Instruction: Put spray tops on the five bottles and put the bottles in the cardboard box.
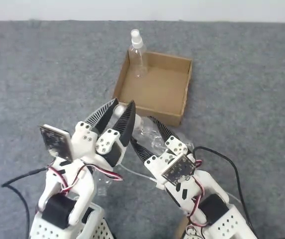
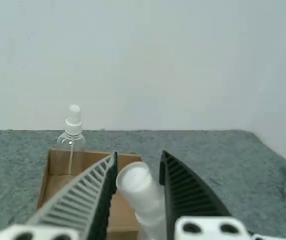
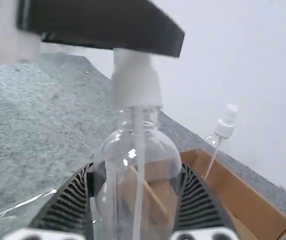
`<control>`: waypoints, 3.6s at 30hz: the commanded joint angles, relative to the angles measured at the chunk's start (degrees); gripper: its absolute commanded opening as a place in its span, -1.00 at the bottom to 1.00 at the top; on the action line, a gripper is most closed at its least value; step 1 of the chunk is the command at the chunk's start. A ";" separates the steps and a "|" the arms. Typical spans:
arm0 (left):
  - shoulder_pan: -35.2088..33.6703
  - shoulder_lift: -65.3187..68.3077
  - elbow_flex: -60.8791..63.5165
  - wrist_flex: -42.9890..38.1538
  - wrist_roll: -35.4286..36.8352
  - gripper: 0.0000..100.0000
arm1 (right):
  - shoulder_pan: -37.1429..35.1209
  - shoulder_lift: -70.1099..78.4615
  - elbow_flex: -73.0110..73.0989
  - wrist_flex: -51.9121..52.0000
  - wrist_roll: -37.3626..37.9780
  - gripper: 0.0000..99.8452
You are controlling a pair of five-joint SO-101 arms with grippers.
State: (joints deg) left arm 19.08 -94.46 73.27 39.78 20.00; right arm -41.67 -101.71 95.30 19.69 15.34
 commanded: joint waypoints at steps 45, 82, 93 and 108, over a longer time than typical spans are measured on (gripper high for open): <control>-2.73 -0.53 -15.87 19.60 -5.19 -0.43 | 0.66 -2.33 1.14 0.75 0.44 -0.99; -4.04 -0.53 -7.25 11.60 -8.53 -0.52 | 0.66 -2.33 1.14 0.75 0.44 -0.99; -4.13 -0.53 -12.44 14.42 -8.44 -0.54 | 0.66 -2.33 1.14 0.75 0.44 -0.99; -14.51 -0.62 -16.84 15.56 -3.16 -0.54 | 0.57 -2.15 1.14 0.75 0.44 -0.99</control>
State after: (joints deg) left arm 8.70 -94.90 60.18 55.25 14.20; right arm -41.58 -101.80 95.30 20.31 15.34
